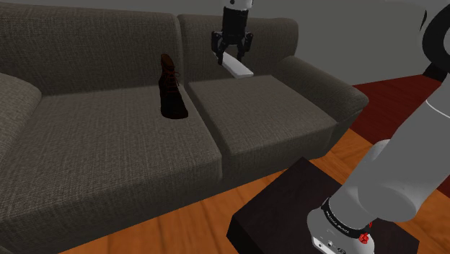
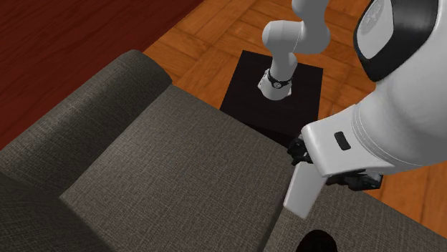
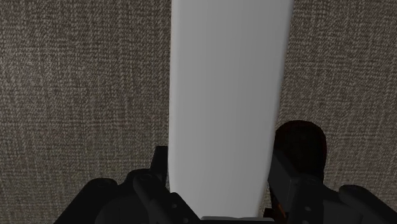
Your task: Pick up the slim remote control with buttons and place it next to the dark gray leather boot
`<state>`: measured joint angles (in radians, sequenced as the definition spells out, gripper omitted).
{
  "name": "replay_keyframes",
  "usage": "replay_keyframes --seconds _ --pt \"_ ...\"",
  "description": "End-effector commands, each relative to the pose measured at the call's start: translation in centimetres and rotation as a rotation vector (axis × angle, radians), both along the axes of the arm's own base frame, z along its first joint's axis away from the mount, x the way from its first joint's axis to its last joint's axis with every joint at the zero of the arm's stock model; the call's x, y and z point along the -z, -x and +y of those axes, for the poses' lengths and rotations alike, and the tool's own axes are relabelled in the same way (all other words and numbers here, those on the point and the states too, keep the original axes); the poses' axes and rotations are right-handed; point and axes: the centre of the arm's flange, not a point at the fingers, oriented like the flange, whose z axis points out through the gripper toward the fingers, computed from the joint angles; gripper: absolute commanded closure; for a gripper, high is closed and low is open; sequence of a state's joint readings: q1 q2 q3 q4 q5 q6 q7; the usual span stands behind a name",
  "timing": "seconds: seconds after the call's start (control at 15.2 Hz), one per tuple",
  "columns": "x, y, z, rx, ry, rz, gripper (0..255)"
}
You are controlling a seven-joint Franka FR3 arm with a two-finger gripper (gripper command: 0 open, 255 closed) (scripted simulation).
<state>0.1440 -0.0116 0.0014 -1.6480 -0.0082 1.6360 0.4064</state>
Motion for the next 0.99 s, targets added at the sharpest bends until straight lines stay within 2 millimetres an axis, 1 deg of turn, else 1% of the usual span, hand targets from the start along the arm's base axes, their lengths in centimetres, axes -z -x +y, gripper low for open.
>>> replay_keyframes --seconds 0.0,0.92 --pt "0.4 0.0 1.6 0.001 -0.001 0.000 255" --pt "7.8 0.0 1.6 0.001 -0.001 0.000 255"
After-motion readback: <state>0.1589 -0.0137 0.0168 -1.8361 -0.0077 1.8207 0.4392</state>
